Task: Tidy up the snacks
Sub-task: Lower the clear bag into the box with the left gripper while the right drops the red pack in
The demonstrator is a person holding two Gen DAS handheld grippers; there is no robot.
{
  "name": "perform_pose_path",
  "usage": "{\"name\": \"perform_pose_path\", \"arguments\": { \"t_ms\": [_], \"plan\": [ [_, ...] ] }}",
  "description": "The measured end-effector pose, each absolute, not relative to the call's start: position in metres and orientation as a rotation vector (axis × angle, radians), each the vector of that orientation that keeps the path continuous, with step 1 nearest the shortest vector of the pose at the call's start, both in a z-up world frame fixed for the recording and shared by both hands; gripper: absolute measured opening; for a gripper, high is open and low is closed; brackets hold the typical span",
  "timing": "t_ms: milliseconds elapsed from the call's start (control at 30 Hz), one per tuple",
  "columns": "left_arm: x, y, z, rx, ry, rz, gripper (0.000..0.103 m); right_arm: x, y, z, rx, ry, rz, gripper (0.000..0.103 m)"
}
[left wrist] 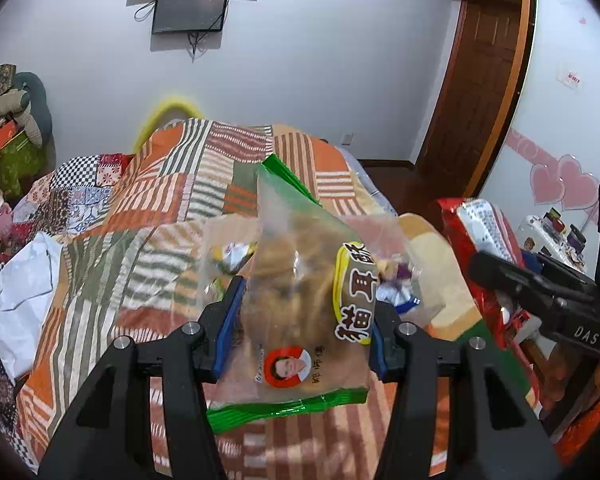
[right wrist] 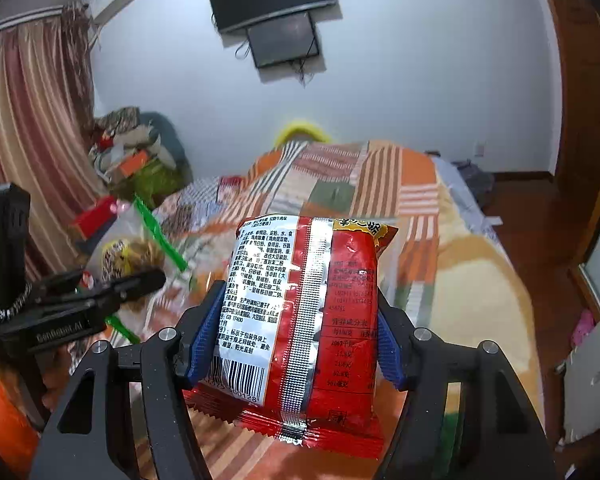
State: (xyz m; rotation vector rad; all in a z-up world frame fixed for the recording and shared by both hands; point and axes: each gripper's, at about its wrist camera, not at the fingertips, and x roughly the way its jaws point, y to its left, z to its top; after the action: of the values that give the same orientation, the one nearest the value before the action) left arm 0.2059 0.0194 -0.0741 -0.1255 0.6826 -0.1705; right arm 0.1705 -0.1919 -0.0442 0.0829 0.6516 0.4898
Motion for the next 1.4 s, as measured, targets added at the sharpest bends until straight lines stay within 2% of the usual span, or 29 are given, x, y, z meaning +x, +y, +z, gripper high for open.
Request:
{"name": "perform_pose_path", "arguments": {
  "t_ms": [333,867,1033,1400],
  "plan": [
    [0.254,0.01,-0.084,-0.141,0.726,-0.166,0.052,0.209,-0.187,-0.037,0.115,0.616,0.467,0.063],
    [0.305,0.012,-0.139,-0.179,0.855,-0.15,0.054,0.254,-0.161,-0.095,0.098,0.822,0.495,0.064],
    [0.302,0.009,-0.134,-0.164,0.854,-0.154,0.065,0.253,-0.168,-0.093,0.107,0.827,0.483,0.072],
    [0.249,0.016,-0.075,-0.14,0.694,-0.135,0.066,0.211,-0.188,-0.042,0.087,0.701,0.483,0.072]
  ]
}}
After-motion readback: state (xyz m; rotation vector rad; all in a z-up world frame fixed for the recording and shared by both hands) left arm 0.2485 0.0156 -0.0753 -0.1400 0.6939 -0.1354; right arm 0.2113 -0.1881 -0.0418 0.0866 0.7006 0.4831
